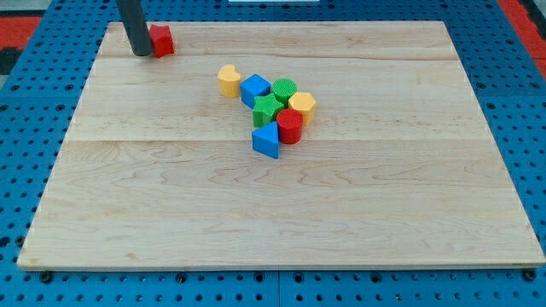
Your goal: Push the cube below the heart
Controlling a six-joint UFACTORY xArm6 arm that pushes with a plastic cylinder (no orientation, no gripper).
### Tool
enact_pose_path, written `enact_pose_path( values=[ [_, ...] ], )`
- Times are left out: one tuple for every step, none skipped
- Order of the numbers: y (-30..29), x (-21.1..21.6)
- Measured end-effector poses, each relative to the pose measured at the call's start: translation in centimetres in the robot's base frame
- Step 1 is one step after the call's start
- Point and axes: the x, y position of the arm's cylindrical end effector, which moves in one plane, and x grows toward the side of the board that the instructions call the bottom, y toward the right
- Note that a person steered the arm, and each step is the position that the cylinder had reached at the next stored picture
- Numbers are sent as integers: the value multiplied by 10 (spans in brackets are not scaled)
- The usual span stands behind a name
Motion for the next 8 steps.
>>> enact_pose_path(
  values=[
    [0, 45],
    [16, 55],
    [31, 64],
    [31, 60],
    [46, 29],
    [91, 19],
    [156, 10],
    [221, 33]
  ],
)
